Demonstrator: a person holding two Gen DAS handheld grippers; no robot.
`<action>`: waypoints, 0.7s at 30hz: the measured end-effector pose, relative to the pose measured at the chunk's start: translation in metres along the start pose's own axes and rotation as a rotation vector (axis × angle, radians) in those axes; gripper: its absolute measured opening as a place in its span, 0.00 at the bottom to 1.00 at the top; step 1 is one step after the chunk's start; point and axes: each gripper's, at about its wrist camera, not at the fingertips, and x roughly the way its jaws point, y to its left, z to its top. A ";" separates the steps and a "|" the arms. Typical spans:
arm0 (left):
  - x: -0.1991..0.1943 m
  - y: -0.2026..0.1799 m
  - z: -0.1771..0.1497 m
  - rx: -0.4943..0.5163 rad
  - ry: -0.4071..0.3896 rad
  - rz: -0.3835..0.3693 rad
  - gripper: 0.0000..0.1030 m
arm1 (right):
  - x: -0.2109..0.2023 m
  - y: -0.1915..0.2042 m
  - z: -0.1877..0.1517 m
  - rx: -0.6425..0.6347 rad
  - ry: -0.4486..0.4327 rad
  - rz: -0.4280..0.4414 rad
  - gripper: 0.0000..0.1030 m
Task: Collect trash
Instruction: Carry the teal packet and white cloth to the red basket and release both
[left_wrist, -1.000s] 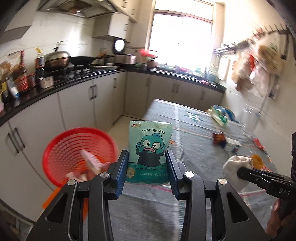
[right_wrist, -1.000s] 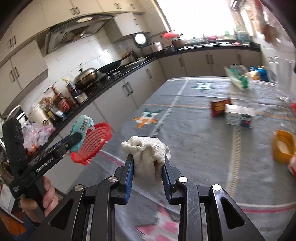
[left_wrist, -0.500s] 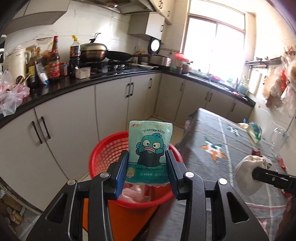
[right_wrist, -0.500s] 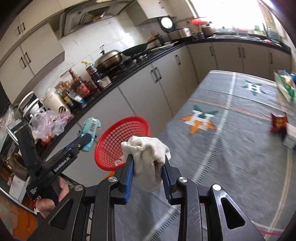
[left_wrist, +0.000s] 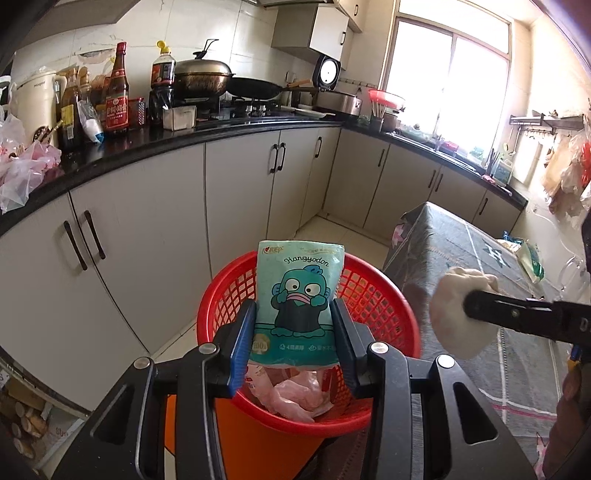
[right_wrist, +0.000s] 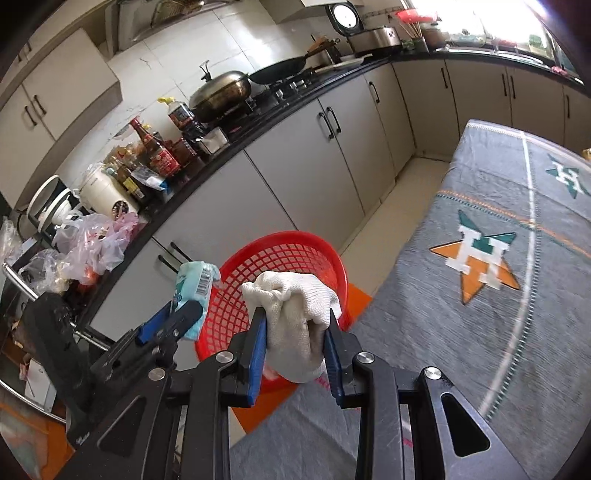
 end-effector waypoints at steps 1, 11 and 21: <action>0.003 0.001 -0.001 0.000 0.005 0.003 0.39 | 0.006 0.000 0.002 0.005 0.006 0.002 0.30; 0.026 0.003 -0.006 0.003 0.042 0.011 0.40 | 0.045 -0.001 0.015 0.031 0.029 -0.016 0.33; 0.018 0.003 -0.001 -0.014 0.014 0.017 0.56 | 0.044 -0.004 0.022 0.039 0.018 -0.013 0.44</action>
